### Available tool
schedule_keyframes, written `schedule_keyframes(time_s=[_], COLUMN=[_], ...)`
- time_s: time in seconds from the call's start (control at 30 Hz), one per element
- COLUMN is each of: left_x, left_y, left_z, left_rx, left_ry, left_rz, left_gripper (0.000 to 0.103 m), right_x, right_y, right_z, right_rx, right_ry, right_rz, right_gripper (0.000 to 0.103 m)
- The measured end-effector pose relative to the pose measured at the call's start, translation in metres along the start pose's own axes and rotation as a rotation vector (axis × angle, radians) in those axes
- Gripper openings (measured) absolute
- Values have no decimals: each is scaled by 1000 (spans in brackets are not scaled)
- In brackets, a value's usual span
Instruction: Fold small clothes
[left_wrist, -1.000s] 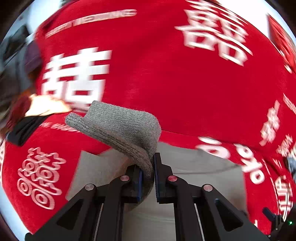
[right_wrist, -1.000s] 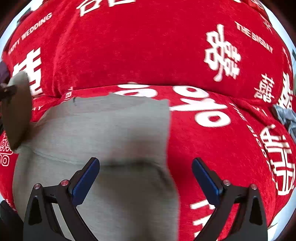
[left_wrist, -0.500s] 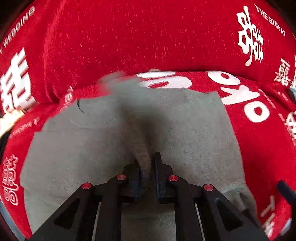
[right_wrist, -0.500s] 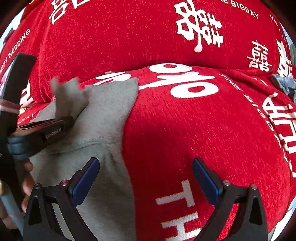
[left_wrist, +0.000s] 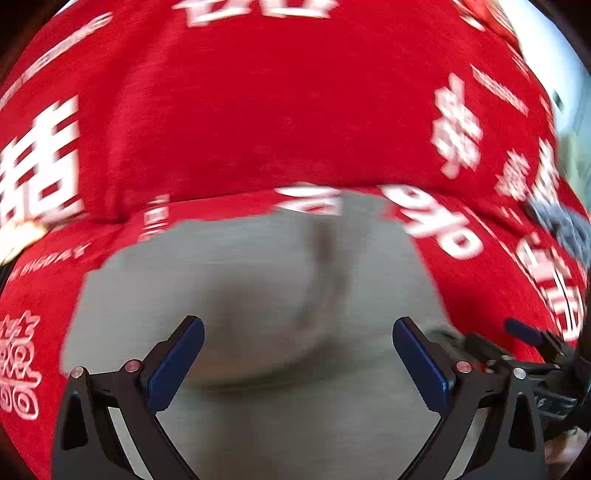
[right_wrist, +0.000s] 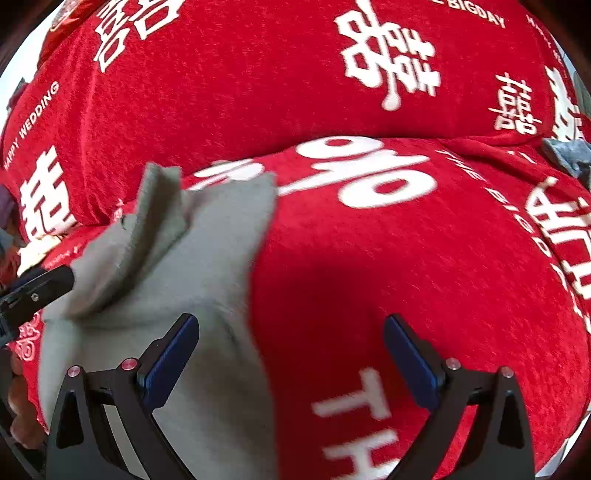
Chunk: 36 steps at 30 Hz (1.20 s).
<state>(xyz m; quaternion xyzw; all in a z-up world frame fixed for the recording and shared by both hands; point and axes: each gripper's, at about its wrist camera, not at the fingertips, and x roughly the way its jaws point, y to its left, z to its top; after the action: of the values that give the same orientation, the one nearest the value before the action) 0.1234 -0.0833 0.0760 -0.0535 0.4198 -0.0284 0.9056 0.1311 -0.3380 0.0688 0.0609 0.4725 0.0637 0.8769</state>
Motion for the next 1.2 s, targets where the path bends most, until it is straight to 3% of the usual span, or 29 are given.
schedule_keyframes(time_s=[0.2, 0.3, 0.33, 0.37, 0.4, 0.53, 0.63, 0.67, 0.7, 0.73, 0.77, 0.83, 0.97, 1.07, 1.2], left_x=[20, 39, 44, 49, 52, 45, 43, 43, 41, 39, 38, 40, 51, 59, 52], left_y=[81, 88, 91, 93, 94, 89, 88, 88, 86, 84, 81, 75, 63, 69, 93], left_z=[2, -8, -12, -18, -22, -35, -32, -28, -24, -21, -18, -16, -16, -20, -31], left_rx=[-245, -260, -258, -254, -248, -184, -162, -162, -164, -166, -165, -144, -81, -73, -120], left_ry=[41, 98, 120, 150, 166, 157, 164, 160, 152, 146, 144, 150, 168, 190, 185], left_rz=[151, 180, 182, 184, 188, 186, 156, 140, 132, 125, 113, 105, 141, 207, 188], left_gripper=[102, 102, 102, 102, 102, 102, 102, 102, 102, 102, 102, 102, 102, 102, 102], right_x=[27, 63, 70, 78, 85, 74, 61, 54, 43, 35, 24, 2, 4, 26, 80], right_y=[75, 102, 104, 104, 100, 57, 25, 19, 15, 15, 17, 32, 97, 151, 167], right_z=[39, 62, 65, 67, 67, 41, 27, 25, 25, 26, 27, 29, 35, 30, 15], right_rx=[-48, -11, 0, 13, 23, 138, 229, 240, 237, 227, 216, 164, -62, -221, -238], right_ry=[14, 86, 99, 108, 133, 142, 135, 130, 118, 104, 72, -15, -3, 69, 233], right_rz=[140, 147, 139, 151, 150, 77, 139, 112, 14, -74, -140, -172, -125, -43, -19], right_gripper=[101, 100, 88, 37, 10, 10, 12, 22, 35, 62, 77, 79, 79, 79, 78])
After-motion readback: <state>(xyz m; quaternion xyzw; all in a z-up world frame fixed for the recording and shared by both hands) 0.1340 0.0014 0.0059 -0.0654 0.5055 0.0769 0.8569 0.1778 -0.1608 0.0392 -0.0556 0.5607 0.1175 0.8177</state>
